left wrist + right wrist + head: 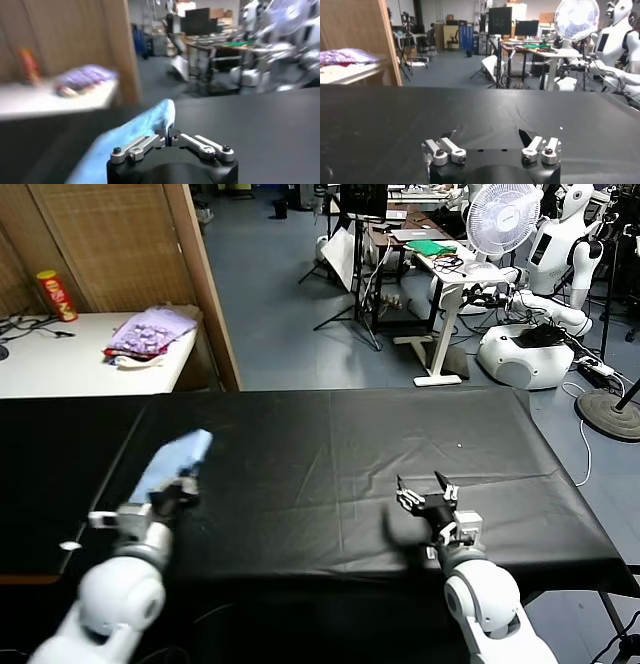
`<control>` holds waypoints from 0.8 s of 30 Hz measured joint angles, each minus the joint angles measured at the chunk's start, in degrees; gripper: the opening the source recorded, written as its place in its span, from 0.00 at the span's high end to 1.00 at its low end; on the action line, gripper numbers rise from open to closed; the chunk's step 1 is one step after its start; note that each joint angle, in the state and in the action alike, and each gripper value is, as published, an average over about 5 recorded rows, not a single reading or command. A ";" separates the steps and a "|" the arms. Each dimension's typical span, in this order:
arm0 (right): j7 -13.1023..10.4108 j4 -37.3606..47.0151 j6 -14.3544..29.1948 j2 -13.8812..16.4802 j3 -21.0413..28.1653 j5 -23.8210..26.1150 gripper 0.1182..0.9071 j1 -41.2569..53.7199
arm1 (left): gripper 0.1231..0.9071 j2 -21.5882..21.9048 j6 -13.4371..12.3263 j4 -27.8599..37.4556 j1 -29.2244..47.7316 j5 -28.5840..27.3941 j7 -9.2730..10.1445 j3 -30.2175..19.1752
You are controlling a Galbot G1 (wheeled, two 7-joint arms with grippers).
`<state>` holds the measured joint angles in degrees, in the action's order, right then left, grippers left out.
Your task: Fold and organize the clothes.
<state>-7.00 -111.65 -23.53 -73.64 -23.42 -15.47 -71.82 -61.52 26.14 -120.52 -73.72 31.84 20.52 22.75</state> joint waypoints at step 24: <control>2.47 7.46 -9.70 -1.04 14.69 -20.06 0.14 11.33 | 0.14 -12.26 -18.73 1.65 0.84 -9.29 -15.34 -11.37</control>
<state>-4.52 -104.18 -33.23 -74.68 -8.73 -35.53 -60.49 -73.77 7.41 -118.87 -72.88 22.55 5.17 11.37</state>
